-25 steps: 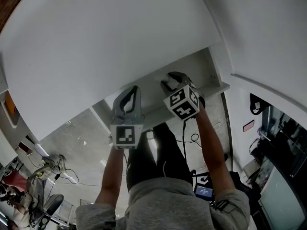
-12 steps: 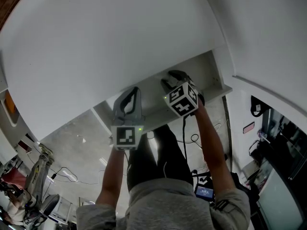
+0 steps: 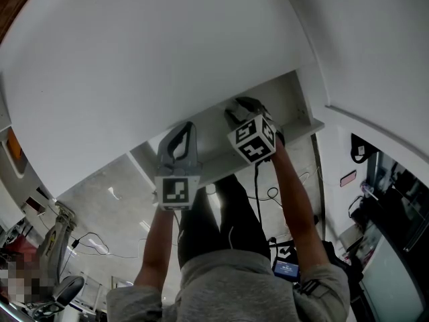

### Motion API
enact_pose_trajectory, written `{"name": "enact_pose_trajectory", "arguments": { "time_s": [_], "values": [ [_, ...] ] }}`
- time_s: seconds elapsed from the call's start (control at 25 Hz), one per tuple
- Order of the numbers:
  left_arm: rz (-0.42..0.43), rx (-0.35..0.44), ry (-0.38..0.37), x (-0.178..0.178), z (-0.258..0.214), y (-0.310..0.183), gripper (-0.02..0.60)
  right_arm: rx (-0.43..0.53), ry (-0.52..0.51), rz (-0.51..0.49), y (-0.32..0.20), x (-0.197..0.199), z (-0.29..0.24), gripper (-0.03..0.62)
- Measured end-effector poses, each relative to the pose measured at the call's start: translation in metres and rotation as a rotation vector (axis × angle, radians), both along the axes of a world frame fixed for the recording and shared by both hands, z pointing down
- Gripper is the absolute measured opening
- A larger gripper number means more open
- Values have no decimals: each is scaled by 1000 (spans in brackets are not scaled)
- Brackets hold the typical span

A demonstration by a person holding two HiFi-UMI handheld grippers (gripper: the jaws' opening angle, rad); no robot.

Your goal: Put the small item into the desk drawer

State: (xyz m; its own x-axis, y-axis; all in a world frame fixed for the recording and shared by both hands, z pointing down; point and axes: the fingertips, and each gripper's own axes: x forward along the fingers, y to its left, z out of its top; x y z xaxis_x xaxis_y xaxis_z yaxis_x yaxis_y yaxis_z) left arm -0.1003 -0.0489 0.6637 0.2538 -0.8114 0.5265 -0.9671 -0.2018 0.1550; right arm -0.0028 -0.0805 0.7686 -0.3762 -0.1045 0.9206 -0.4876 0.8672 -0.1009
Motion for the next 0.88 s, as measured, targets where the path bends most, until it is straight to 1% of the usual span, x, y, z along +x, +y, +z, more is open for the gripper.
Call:
{"name": "enact_pose_trajectory", "arguments": {
  "time_s": [0.36, 0.52, 0.88],
  "values": [
    [11, 12, -7, 9, -11, 6, 12, 42, -27, 8, 1, 5, -17, 178],
    [22, 31, -11, 15, -18, 5, 12, 61, -39, 7, 2, 7, -25, 178],
    [64, 95, -45, 19, -61, 6, 12, 118, -95, 43, 4, 3, -70, 169]
  ]
}}
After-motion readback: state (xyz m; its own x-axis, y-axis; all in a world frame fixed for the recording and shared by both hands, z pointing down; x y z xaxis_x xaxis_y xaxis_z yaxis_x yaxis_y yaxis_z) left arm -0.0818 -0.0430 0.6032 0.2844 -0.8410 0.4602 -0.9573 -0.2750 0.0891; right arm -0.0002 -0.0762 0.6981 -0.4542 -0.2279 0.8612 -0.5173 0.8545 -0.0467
